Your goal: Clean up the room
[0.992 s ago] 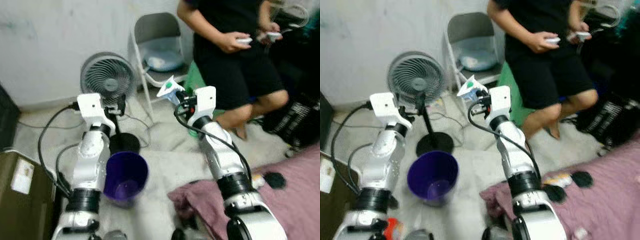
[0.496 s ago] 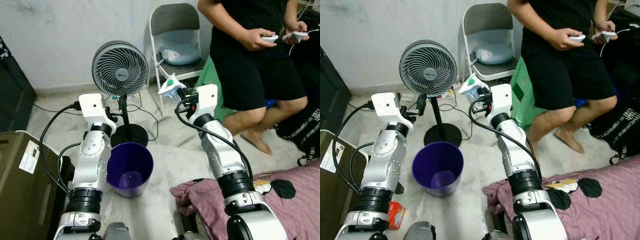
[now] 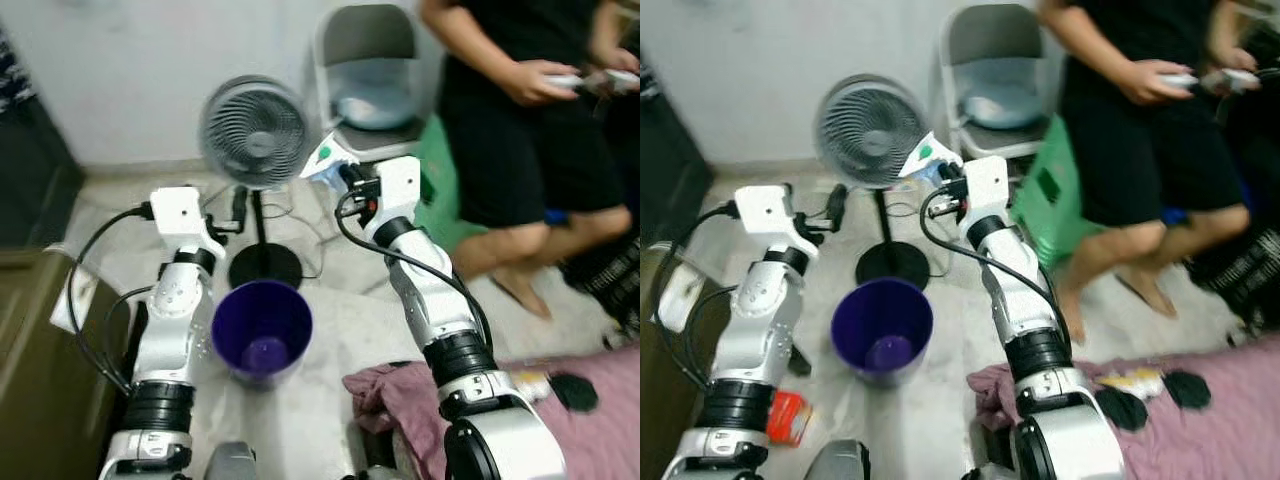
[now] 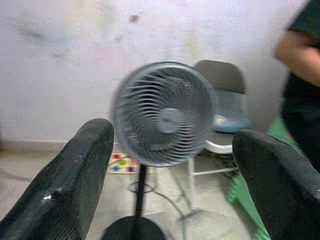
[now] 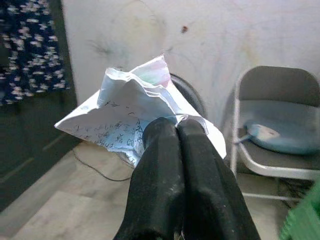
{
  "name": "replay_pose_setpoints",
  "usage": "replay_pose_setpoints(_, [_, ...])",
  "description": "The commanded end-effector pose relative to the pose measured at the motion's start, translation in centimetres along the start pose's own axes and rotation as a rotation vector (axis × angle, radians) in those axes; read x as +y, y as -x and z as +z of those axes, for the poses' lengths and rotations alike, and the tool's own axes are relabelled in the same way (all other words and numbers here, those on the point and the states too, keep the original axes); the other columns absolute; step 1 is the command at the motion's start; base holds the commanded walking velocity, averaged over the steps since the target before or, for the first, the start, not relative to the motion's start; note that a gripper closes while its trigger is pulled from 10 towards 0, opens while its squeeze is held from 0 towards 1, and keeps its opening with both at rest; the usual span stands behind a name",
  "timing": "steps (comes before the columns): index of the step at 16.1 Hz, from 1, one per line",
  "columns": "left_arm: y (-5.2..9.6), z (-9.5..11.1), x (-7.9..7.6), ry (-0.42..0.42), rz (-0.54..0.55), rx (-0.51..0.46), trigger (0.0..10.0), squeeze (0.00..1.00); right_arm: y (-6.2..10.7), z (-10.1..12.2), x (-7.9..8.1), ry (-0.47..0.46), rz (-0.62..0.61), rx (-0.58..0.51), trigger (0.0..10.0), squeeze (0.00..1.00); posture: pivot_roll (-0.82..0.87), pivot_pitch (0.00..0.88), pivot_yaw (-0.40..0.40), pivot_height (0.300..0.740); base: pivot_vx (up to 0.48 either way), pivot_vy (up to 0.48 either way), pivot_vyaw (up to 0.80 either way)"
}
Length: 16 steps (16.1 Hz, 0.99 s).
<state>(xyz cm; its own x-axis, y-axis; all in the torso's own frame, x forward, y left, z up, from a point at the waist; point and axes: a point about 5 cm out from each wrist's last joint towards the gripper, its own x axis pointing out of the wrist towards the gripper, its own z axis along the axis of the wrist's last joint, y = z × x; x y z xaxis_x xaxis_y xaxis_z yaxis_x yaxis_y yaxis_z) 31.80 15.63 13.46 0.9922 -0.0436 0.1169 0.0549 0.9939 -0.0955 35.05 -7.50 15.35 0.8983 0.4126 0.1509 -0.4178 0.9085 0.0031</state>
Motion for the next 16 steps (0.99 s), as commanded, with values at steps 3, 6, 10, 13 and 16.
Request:
replay_pose_setpoints(3, [-0.1, 0.3, -0.3, -0.003, -0.006, -0.015, 10.0, 0.00, -0.4, 0.5, 0.2, 0.010, 0.012, -0.017, 10.0, 0.00, 0.06, 0.000, -0.038, 0.740, 0.000, 0.000, 0.80])
replay_pose_setpoints(6, [-0.1, 0.3, -0.6, -0.002, -0.013, -0.014, 10.0, 0.00, -0.3, 0.6, -0.1, 0.016, 0.002, -0.024, 10.0, 0.00, 0.05, 0.000, -0.037, 0.740, 0.000, 0.000, 0.80])
replay_pose_setpoints(10, [-0.1, 0.3, -0.8, -0.008, -0.022, -0.014, 10.0, 0.00, 0.5, 0.8, -0.6, 0.034, -0.032, -0.038, 10.0, 0.00, 0.03, 0.000, -0.026, 0.740, 0.000, 0.000, 0.80])
replay_pose_setpoints(13, [0.0, 0.4, -1.1, -0.018, -0.034, -0.015, 10.0, 0.00, 1.2, 1.1, -1.0, 0.046, -0.082, -0.055, 10.0, 0.00, 0.03, 0.000, -0.022, 0.740, 0.000, 0.000, 0.80])
replay_pose_setpoints(16, [0.5, 0.3, -1.1, -0.013, -0.047, -0.010, 10.0, 0.00, 1.8, 1.0, -1.3, 0.052, -0.131, -0.044, 10.0, 0.00, 0.04, 0.000, -0.023, 0.740, 0.000, 0.000, 0.80])
